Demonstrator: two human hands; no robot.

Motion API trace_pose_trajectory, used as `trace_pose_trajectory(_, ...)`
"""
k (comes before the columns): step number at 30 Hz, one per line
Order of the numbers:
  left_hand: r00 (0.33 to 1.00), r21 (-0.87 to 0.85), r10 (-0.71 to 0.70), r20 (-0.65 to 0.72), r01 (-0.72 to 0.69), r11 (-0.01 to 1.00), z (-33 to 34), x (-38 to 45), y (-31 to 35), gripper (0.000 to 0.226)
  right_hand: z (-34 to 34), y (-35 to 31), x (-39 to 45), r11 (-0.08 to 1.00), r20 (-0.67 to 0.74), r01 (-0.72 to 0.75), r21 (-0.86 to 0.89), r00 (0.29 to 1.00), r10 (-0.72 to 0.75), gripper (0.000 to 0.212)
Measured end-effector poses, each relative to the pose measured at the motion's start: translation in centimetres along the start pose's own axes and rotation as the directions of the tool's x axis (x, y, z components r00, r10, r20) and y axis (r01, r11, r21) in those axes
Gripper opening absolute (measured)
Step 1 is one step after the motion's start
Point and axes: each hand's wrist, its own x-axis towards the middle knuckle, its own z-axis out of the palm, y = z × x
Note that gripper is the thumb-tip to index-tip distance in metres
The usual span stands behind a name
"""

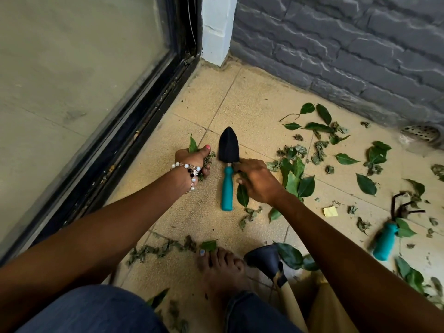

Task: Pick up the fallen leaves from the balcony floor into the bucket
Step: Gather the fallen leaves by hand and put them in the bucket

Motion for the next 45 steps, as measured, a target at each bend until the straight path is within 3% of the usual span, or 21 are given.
trace_pose_trajectory(4, 1.000, 0.012, -0.003, 0.009, 0.002, 1.000, 0.3, 0.0, -0.3, 0.023, -1.0, -0.2, -0.8, 0.985, 0.296, 0.021, -0.170, 0.955, 0.031, 0.073)
trace_pose_trajectory(6, 1.000, 0.010, -0.005, 0.015, 0.005, 1.000, 0.5, 0.0, -0.3, 0.022, -1.1, -0.6, -1.3, 0.967, 0.358, 0.053, -0.250, 0.933, 0.042, 0.089)
trace_pose_trajectory(9, 1.000, 0.009, -0.002, 0.016, 0.002, 1.000, 0.8, -0.1, -0.4, 0.022, -0.4, -1.5, -1.9, 0.960, 0.249, 0.053, -0.276, 0.968, 0.018, 0.086)
trace_pose_trajectory(14, 1.000, 0.003, 0.008, 0.026, -0.008, 1.000, 1.0, -0.2, -0.3, 0.023, 1.0, -1.6, -2.3, 0.994, -0.014, 0.046, -0.102, 0.999, -0.048, 0.037)
trace_pose_trajectory(16, 1.000, 0.008, 0.013, 0.024, -0.014, 1.000, 1.0, -0.3, -0.3, 0.022, 0.5, -1.5, -2.1, 0.968, -0.083, -0.122, 0.218, 0.986, 0.143, 0.019)
trace_pose_trajectory(18, 1.000, 0.012, 0.017, 0.018, -0.017, 1.000, 1.0, -0.3, -0.3, 0.023, -0.8, -1.5, -2.0, 0.856, -0.045, -0.272, 0.440, 0.945, 0.323, 0.013)
trace_pose_trajectory(24, 1.000, 0.027, 0.027, 0.007, -0.027, 0.999, 1.3, -0.7, -0.4, 0.026, -2.0, 0.5, -2.9, 0.861, -0.258, -0.360, 0.359, 0.848, 0.462, 0.017)
trace_pose_trajectory(27, 0.998, 0.014, 0.041, 0.041, -0.042, 0.999, 1.8, -1.3, -0.5, 0.026, -0.8, 1.0, -3.4, 0.891, -0.235, -0.353, 0.285, 0.876, 0.422, 0.021)
trace_pose_trajectory(32, 0.997, 0.029, 0.049, 0.051, -0.051, 0.998, 2.3, -1.7, -0.7, 0.024, 2.1, 0.5, -3.8, 0.947, -0.076, -0.305, 0.104, 0.947, 0.314, 0.058)
trace_pose_trajectory(36, 0.998, 0.057, 0.050, 0.050, -0.052, 0.997, 2.6, -2.2, -0.9, 0.028, 3.8, -0.8, -4.2, 0.933, -0.136, -0.357, 0.047, 0.923, 0.360, 0.055)
trace_pose_trajectory(40, 0.997, 0.077, 0.048, 0.065, -0.053, 0.996, 2.3, -2.6, -0.6, 0.025, 4.8, -1.2, -4.4, 0.959, -0.378, -0.273, 0.072, 0.883, 0.280, 0.029)
trace_pose_trajectory(43, 0.997, 0.062, 0.028, 0.067, -0.032, 0.998, 1.8, -2.5, -0.6, 0.025, 4.4, -0.3, -4.4, 0.961, -0.432, -0.255, 0.106, 0.859, 0.276, 0.031)
trace_pose_trajectory(44, 0.998, 0.057, 0.021, 0.063, -0.025, 0.998, 1.7, -2.5, -0.6, 0.025, 3.7, -0.1, -4.1, 0.940, -0.436, -0.273, 0.202, 0.834, 0.336, 0.028)
trace_pose_trajectory(45, 0.998, 0.052, 0.016, 0.062, -0.019, 0.998, 1.7, -2.5, -0.7, 0.024, 3.0, -0.2, -3.8, 0.854, -0.397, -0.290, 0.433, 0.789, 0.469, 0.022)
